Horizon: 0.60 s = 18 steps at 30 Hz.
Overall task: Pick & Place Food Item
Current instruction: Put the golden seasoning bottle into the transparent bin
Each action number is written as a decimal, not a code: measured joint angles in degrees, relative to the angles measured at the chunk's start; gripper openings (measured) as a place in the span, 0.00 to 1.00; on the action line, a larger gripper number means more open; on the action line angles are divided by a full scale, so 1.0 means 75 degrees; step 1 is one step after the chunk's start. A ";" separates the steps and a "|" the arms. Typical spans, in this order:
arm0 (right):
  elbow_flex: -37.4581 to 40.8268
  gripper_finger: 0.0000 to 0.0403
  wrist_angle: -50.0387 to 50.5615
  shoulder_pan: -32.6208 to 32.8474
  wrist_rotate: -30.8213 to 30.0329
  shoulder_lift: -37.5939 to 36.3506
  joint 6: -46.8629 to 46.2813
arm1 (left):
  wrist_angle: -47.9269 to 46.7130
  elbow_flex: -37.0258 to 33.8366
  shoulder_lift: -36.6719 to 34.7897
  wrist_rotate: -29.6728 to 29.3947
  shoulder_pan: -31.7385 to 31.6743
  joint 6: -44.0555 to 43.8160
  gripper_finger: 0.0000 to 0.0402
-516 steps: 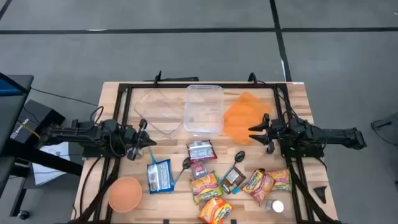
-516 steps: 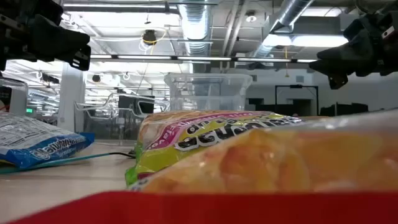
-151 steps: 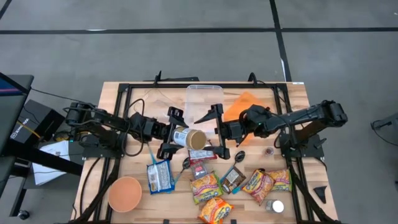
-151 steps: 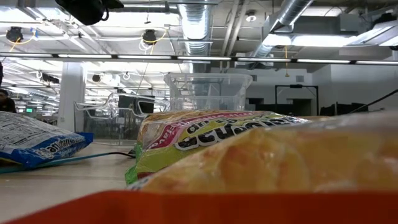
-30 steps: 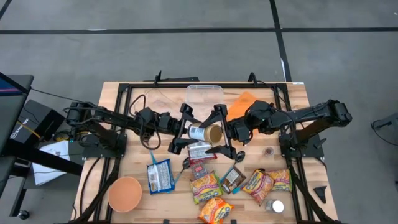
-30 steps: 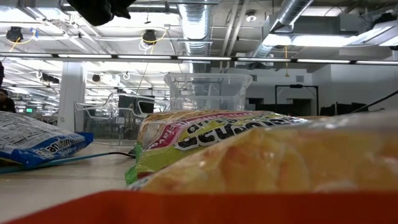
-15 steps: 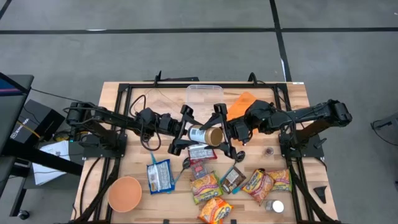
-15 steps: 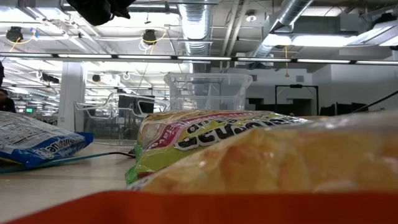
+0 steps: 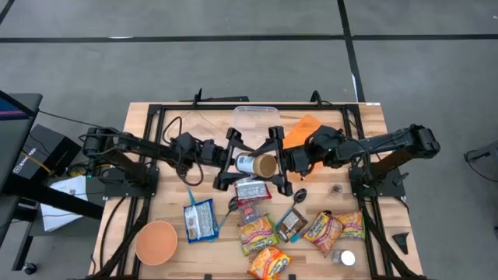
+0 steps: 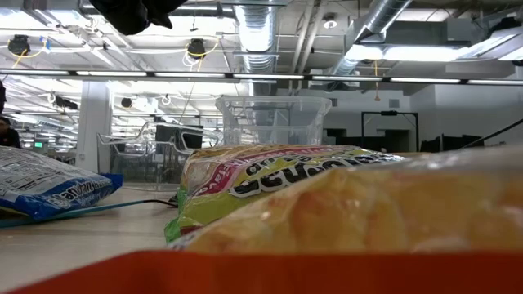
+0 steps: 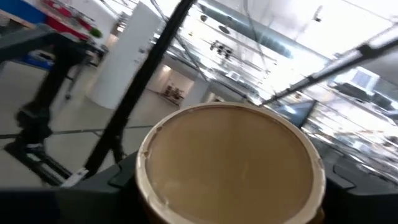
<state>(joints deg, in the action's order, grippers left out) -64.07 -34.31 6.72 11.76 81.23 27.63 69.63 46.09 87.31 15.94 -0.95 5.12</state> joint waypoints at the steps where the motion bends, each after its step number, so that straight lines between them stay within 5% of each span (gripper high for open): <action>1: 0.0003 0.66 0.0071 0.0000 -0.0102 -0.0043 0.0002 | -0.0127 0.0003 0.0000 -0.0017 -0.0046 0.0088 0.81; 7: 0.0000 0.66 0.0301 0.0006 -0.0558 -0.0298 -0.0100 | -0.0897 0.0003 0.0003 -0.0301 -0.0247 0.0740 0.80; 12: -0.0003 0.66 0.1052 0.0000 -0.1077 -0.0650 -0.0418 | -0.1876 0.0003 0.0003 -0.0694 -0.0253 0.2532 0.80; 18: -0.0003 0.66 0.2247 0.0000 -0.1773 -0.0837 -0.0782 | -0.2153 0.0000 0.0006 -0.2453 0.0060 0.3967 0.81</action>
<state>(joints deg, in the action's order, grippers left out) -64.10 -17.45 6.72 -1.54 74.96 21.76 53.48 46.09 87.35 -2.46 -0.50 34.87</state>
